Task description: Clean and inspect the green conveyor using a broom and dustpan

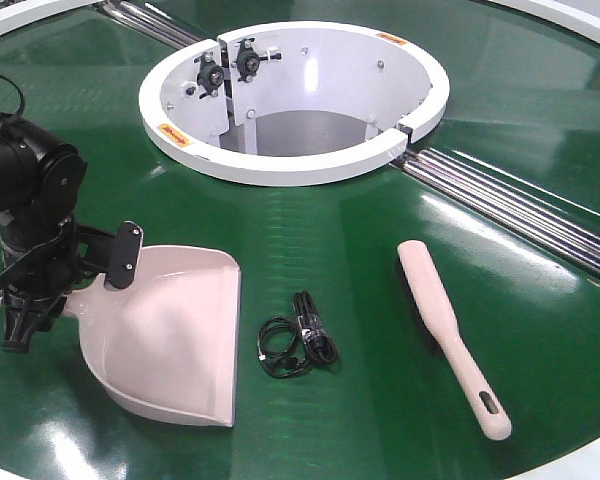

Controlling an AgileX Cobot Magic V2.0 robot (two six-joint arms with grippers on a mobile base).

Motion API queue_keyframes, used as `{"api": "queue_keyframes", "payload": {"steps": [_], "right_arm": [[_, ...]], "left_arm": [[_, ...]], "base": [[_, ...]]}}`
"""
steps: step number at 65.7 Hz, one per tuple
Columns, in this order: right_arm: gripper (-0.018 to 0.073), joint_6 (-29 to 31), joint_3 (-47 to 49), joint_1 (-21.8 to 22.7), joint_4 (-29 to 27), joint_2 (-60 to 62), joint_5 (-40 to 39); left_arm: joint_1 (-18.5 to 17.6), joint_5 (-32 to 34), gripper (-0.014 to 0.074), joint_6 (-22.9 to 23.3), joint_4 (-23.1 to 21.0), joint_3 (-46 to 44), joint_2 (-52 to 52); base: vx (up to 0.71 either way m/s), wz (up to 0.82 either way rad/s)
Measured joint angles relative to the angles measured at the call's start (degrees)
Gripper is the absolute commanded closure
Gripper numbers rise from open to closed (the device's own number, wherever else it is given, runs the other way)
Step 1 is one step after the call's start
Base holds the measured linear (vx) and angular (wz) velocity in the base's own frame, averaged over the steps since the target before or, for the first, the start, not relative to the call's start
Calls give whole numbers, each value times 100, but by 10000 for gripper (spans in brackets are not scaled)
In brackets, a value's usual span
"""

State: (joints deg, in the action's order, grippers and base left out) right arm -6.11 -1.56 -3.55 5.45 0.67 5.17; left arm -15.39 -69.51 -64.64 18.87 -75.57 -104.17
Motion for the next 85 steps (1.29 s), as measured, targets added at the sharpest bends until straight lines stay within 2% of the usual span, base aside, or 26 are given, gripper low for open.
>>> {"api": "queue_keyframes", "payload": {"steps": [85], "right_arm": [[568,0,0,0,0,0,0]], "left_arm": [[0,0,602,6,-33,-7,-35]], "base": [[0,0]]}}
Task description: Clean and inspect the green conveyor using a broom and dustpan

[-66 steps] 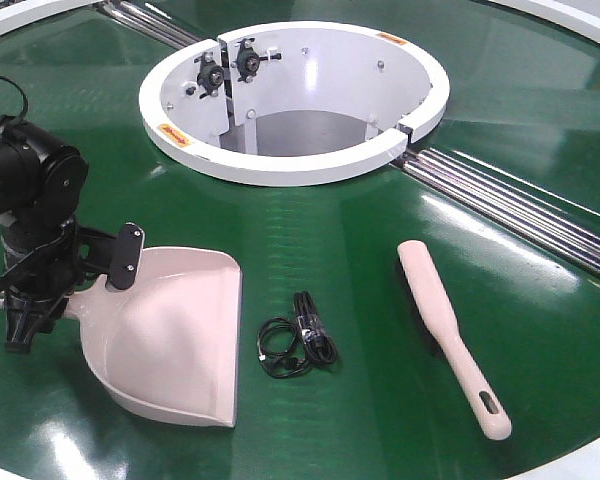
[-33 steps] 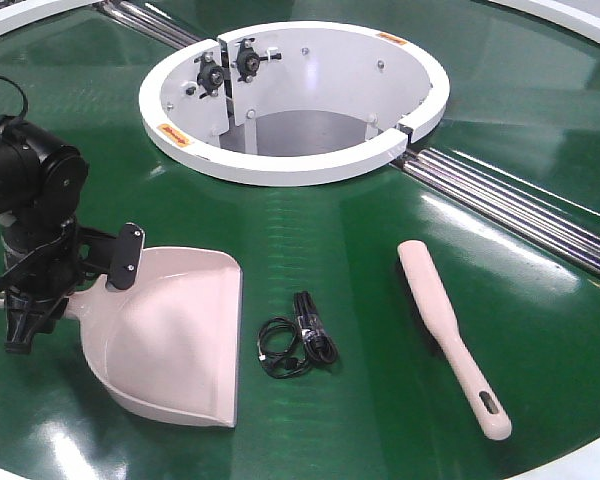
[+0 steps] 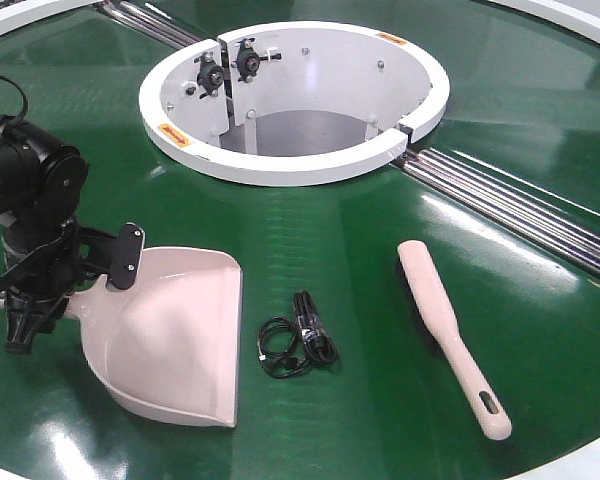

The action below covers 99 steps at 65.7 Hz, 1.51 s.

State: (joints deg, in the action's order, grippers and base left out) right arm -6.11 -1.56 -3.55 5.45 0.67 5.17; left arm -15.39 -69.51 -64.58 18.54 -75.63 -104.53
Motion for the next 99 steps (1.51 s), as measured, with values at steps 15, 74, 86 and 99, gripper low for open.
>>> {"api": "queue_keyframes", "payload": {"steps": [15,74,86,99], "right_arm": [[568,0,0,0,0,0,0],[568,-175,2680,0,-418,-2236,1060],[568,-170,3174,0,-545,-3339,2046],[536,-96,3213,0,-545,-4054,2259]], "left_arm": [[0,0,602,0,-5,0,0],[0,0,602,0,-11,0,0],[0,0,602,0,-11,0,0],[0,0,602,0,-11,0,0]], "base": [[0,0],[0,0],[0,0],[0,0]]}}
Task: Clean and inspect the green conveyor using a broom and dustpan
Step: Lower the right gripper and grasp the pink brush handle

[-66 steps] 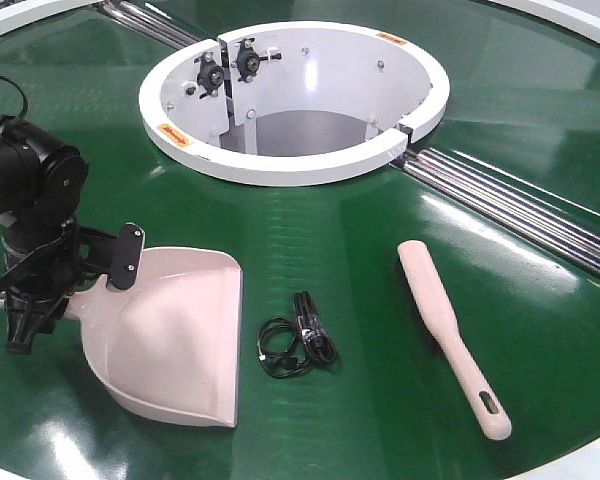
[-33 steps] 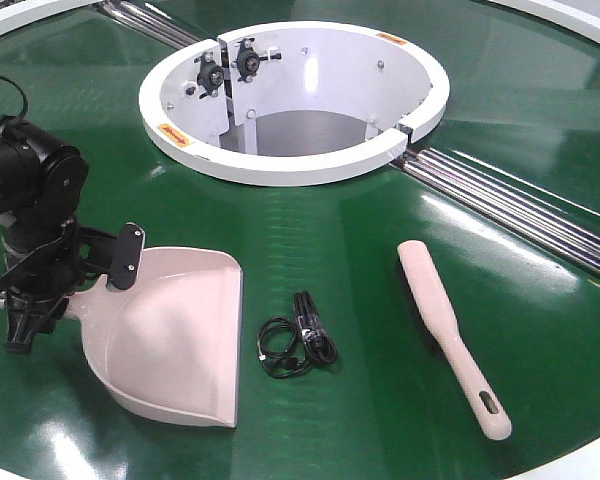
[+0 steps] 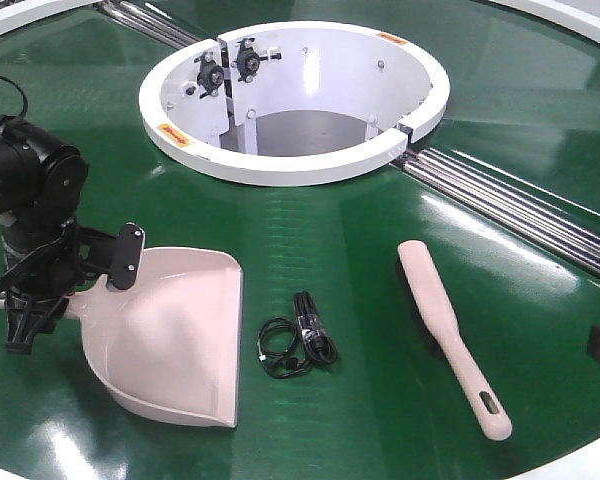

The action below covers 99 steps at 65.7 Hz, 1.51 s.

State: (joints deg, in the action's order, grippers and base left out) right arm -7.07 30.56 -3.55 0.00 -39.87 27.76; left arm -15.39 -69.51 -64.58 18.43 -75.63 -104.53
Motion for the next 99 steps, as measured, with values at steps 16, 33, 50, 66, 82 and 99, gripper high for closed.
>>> {"api": "queue_keyframes", "payload": {"steps": [16,33,50,66,82,99], "right_arm": [[254,631,589,0,0,-689,1046],[-26,898,1425,0,-242,-1375,1934],[-3,874,2104,-643,-623,-2395,2180],[-3,-75,2847,-1635,0,-3754,2691],[-3,-136,3245,-1659,148,-4745,3214],[-3,-136,3287,-1659,178,-5394,3143]], "left_arm": [[0,0,602,0,0,0,0],[0,0,602,0,0,0,0],[0,0,602,0,0,0,0],[0,0,602,0,0,0,0],[0,0,602,0,0,0,0],[0,0,602,0,0,0,0]], "base": [[0,0],[0,0],[0,0],[0,0],[0,0],[0,0]]}}
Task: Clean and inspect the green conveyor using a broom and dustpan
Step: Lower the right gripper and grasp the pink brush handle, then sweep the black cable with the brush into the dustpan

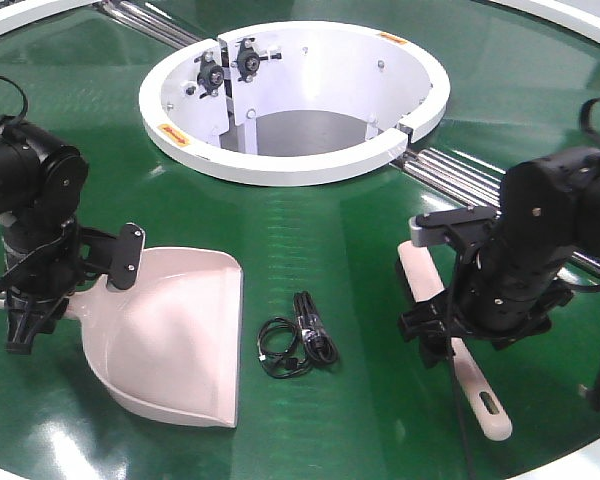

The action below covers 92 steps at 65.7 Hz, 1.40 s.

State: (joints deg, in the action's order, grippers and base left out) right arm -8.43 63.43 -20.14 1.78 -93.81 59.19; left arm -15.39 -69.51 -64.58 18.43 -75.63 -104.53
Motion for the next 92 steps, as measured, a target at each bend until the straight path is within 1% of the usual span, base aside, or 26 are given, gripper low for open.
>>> {"api": "queue_keyframes", "payload": {"steps": [13,17,23,29,30,31,36,37,38,43,61,76,83,92], "right_arm": [[10,-50,123,0,0,-552,-38],[38,-60,221,0,0,-696,-9],[108,-67,345,0,-5,-901,57],[227,-67,392,0,-5,-1036,113],[262,-67,397,0,-5,-1056,119],[274,-67,397,0,-5,-1085,127],[403,-67,397,0,-5,-1140,134],[416,-67,397,0,-5,-1146,134],[456,-67,397,0,-5,-1146,134],[577,-88,397,0,-5,-1126,128],[566,-79,397,-11,-26,-614,171],[564,-79,397,-18,-410,-298,651],[564,-200,397,-157,-460,-298,841],[564,-605,397,-583,-338,-311,823]], "left_arm": [[0,0,602,0,0,0,0],[0,0,602,0,0,0,0],[0,0,602,0,0,0,0],[0,0,602,0,0,0,0],[0,0,602,0,0,0,0],[0,0,602,0,0,0,0],[0,0,602,0,0,0,0],[0,0,602,0,0,0,0],[0,0,602,0,0,0,0],[0,0,602,0,0,0,0],[0,0,602,0,-6,0,0],[0,0,602,0,-6,0,0],[0,0,602,1,-6,0,0],[0,0,602,1,-6,0,0]], "base": [[0,0],[0,0],[0,0],[0,0],[0,0],[0,0],[0,0],[0,0],[0,0],[0,0],[0,0],[0,0],[0,0],[0,0]]}}
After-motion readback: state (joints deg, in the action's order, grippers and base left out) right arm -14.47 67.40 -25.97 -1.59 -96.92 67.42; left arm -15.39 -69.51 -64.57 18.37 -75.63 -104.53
